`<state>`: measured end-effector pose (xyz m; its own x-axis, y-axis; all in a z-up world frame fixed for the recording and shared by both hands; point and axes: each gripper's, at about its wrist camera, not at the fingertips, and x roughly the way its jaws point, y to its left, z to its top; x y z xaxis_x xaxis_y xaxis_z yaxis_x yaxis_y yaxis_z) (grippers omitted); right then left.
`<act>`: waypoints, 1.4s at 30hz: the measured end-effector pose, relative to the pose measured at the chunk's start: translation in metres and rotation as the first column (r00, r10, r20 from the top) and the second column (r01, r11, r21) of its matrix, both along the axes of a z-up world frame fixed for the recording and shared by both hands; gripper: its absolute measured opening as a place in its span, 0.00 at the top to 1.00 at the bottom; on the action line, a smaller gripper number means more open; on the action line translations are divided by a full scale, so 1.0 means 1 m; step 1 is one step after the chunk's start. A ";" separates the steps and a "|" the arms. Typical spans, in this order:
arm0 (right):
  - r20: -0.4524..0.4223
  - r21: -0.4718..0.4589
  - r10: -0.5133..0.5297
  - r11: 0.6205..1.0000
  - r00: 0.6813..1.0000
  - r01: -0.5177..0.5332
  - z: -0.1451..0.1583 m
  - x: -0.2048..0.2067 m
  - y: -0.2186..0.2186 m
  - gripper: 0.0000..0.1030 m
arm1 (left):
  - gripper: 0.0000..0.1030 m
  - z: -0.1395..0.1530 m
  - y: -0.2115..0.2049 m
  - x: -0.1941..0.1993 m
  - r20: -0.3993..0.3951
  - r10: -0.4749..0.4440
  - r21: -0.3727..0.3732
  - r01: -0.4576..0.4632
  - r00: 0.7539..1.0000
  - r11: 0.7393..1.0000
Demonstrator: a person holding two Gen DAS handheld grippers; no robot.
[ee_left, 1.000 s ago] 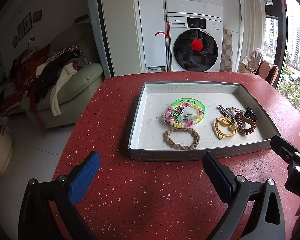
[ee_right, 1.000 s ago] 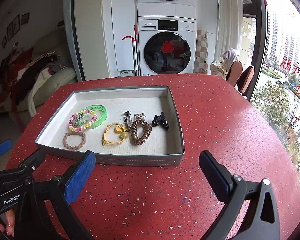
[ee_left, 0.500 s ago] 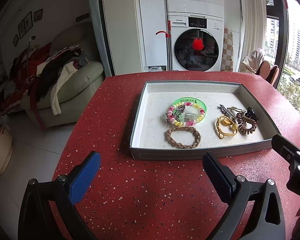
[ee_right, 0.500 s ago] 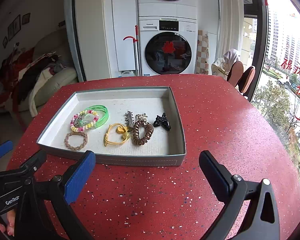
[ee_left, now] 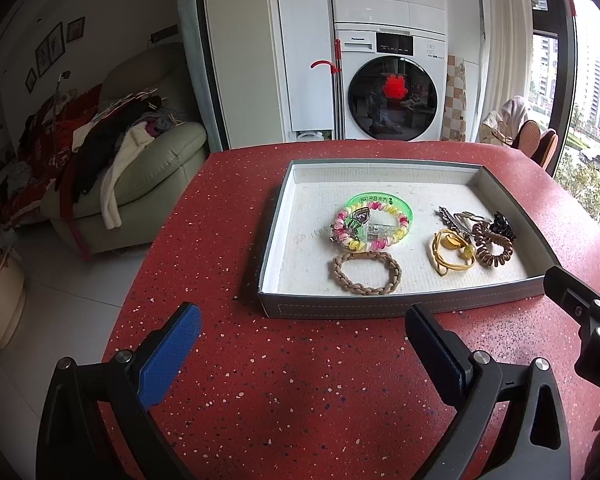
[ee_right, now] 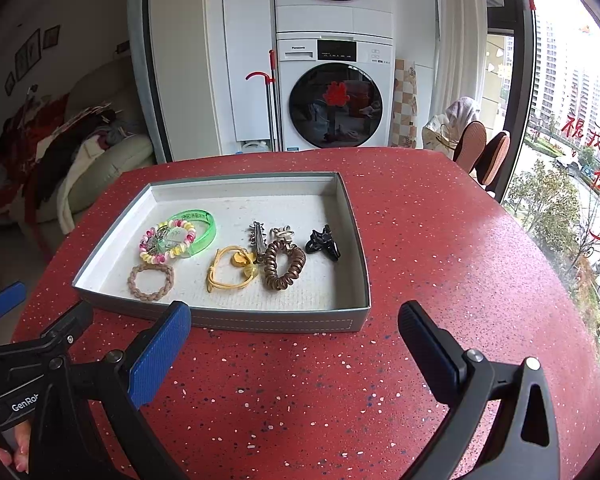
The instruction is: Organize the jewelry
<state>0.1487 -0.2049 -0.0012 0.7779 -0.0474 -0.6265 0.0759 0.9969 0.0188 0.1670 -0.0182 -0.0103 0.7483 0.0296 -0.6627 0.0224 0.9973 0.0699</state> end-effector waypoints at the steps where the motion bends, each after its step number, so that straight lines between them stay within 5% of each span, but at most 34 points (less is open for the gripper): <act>1: 0.000 0.000 0.001 1.000 1.000 -0.001 0.000 0.000 0.000 0.00 | 0.00 0.000 0.000 0.000 0.000 0.000 -0.001 0.000 1.000 1.000; 42: 0.005 0.008 0.003 1.000 1.000 -0.003 0.004 -0.001 -0.004 0.00 | 0.00 -0.002 0.000 -0.001 -0.001 0.005 0.001 -0.005 1.000 1.000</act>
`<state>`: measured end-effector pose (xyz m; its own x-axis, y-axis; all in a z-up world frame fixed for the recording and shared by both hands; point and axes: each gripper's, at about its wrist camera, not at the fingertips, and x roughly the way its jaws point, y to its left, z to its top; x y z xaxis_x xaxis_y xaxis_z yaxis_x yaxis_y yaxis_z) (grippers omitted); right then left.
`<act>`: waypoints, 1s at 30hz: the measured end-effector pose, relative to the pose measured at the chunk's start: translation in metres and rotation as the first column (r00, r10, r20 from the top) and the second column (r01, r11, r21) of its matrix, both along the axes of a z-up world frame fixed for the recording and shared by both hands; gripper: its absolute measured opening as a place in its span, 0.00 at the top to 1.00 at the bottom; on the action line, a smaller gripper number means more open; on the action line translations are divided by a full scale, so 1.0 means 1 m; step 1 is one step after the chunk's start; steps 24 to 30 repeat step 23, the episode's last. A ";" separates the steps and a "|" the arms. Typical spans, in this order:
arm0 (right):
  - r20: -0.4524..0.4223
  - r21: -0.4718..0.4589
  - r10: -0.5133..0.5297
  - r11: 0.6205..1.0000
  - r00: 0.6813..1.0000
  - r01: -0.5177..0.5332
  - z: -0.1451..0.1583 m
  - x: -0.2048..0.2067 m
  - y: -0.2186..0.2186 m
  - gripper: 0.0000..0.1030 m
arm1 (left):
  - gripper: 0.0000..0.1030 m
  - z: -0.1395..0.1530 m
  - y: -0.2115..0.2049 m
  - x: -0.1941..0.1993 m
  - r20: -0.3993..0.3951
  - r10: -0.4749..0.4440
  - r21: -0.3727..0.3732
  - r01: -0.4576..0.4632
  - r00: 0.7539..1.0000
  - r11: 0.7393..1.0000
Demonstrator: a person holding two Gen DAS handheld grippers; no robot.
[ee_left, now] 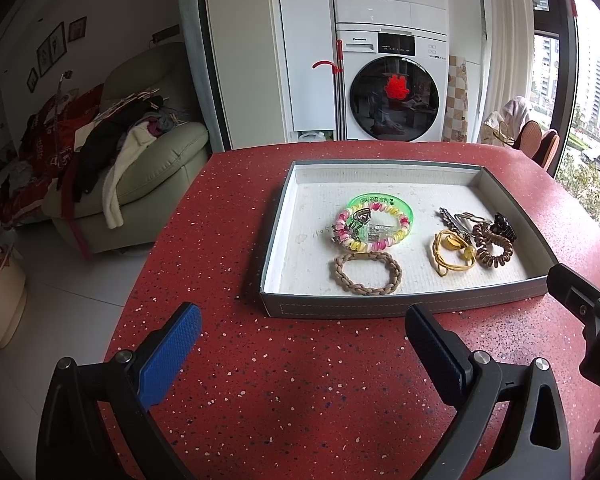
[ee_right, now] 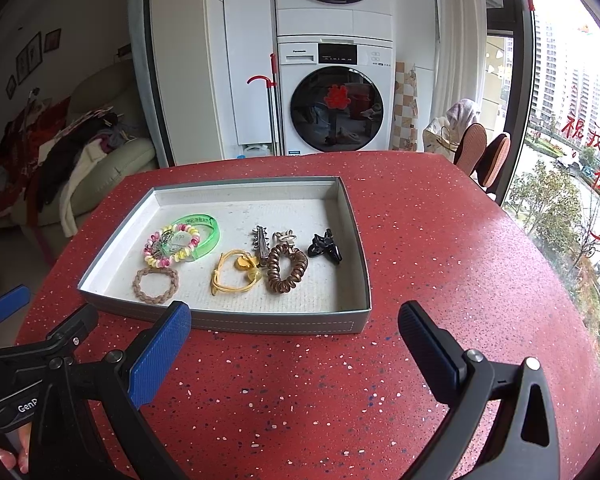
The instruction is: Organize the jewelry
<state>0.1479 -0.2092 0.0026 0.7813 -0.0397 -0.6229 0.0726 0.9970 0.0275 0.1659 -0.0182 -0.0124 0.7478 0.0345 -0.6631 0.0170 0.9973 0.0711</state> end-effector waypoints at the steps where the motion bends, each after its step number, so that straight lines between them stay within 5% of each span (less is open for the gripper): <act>1: 0.000 0.000 0.000 1.000 1.000 0.000 0.000 0.000 0.000 0.00 | 0.00 0.000 0.000 -0.001 -0.001 0.000 0.000 0.000 1.000 1.000; 30: 0.001 0.001 0.001 1.000 1.000 -0.001 0.000 -0.001 0.000 0.00 | 0.00 0.005 -0.001 -0.002 0.000 -0.005 -0.005 0.005 1.000 1.000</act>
